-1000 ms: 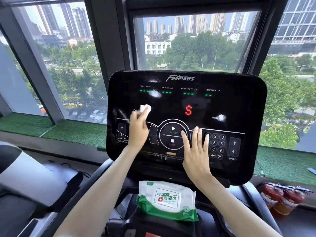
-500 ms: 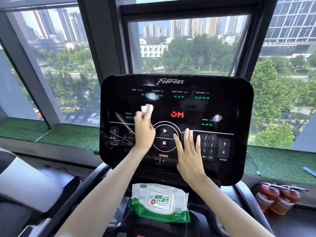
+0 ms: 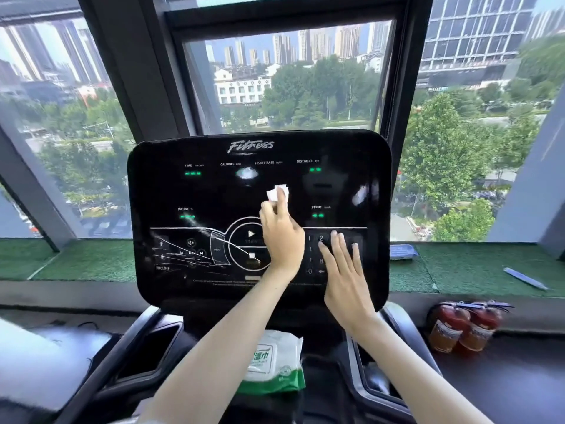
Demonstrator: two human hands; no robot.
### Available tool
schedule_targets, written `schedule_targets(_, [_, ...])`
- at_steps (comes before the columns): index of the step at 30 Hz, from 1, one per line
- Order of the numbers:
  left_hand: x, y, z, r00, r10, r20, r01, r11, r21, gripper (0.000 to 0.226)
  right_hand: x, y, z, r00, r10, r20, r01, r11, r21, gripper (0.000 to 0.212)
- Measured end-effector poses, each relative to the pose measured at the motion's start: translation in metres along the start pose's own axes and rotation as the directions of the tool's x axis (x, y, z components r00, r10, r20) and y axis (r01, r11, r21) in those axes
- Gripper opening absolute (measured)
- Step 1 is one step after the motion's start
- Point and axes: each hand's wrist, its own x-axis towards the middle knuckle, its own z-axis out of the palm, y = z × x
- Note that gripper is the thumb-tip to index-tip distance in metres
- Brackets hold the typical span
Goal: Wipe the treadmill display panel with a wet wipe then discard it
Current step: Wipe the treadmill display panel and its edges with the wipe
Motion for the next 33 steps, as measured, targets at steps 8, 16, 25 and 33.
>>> schedule_targets(8, [-0.023, 0.045, 0.021, 0.865, 0.38, 0.327, -0.42, 0.906, 0.058, 0.069, -0.033, 0.037, -0.007, 0.994, 0.11, -0.027, -0.111, 0.993, -0.038, 0.071])
schedule_targets(16, [-0.016, 0.041, 0.029, 0.654, 0.56, 0.509, -0.601, 0.793, -0.098, 0.079, -0.062, 0.038, -0.001, 0.989, 0.127, 0.081, -0.118, 0.988, -0.098, 0.075])
schedule_targets(25, [-0.001, 0.027, 0.013, 0.336, 0.761, 0.555, -0.888, 0.452, -0.081, 0.059, -0.069, 0.029, -0.004, 0.981, 0.187, 0.046, -0.182, 0.978, -0.1, 0.058])
schedule_targets(33, [-0.01, 0.018, 0.005, 0.1, 0.779, 0.619, -0.967, 0.222, -0.124, 0.057, -0.07, 0.026, -0.003, 0.967, 0.255, -0.001, -0.255, 0.967, -0.016, 0.032])
